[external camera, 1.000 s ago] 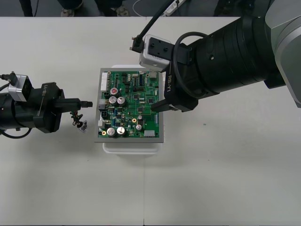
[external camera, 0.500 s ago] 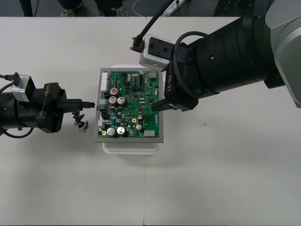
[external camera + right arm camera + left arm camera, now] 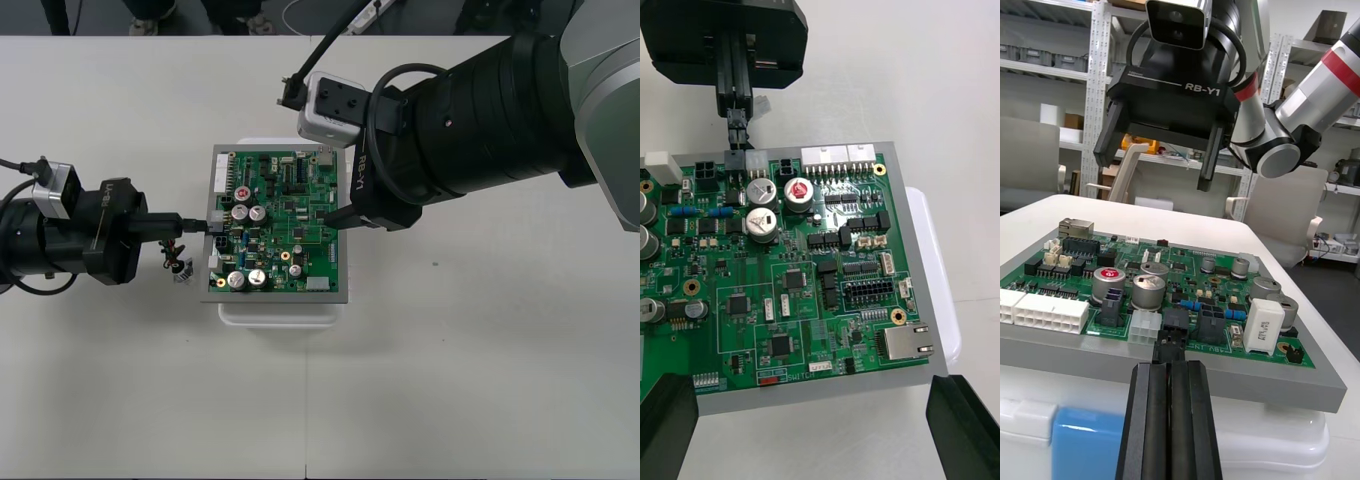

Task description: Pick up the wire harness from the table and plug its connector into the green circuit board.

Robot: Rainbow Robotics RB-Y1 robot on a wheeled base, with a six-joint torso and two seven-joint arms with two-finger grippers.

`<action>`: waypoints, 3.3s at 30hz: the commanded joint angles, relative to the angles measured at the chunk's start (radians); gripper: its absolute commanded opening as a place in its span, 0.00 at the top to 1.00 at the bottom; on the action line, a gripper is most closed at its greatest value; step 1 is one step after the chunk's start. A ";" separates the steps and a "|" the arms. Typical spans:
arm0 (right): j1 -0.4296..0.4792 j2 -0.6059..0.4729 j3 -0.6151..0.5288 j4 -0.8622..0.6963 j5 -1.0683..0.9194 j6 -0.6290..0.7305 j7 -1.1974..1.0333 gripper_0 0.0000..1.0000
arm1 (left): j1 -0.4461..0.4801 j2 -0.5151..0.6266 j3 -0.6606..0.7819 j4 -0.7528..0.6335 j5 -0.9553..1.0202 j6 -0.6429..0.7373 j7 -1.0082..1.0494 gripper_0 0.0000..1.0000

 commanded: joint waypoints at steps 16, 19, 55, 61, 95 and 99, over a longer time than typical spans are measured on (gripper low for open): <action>0.003 0.021 0.042 -0.036 0.048 -0.003 0.026 0.11 | -0.044 -0.017 -0.004 -0.012 -0.014 -0.038 0.034 1.00; 0.005 0.021 0.042 -0.036 0.046 -0.003 0.028 0.11 | -0.046 -0.017 -0.004 -0.012 -0.017 -0.038 0.034 1.00; 0.013 0.021 0.065 -0.037 0.035 -0.003 0.029 0.11 | -0.046 -0.026 -0.004 -0.025 -0.014 -0.038 0.034 1.00; 0.013 0.021 0.067 -0.036 0.035 -0.003 0.029 0.11 | -0.044 -0.031 -0.003 -0.025 -0.011 -0.038 0.034 1.00; 0.013 0.021 0.065 -0.036 0.031 -0.003 0.039 0.11 | -0.046 -0.037 -0.004 -0.026 0.011 -0.038 0.045 1.00; 0.013 0.021 0.067 -0.037 0.029 -0.003 0.040 0.11 | -0.046 -0.037 -0.003 -0.026 0.009 -0.038 0.045 1.00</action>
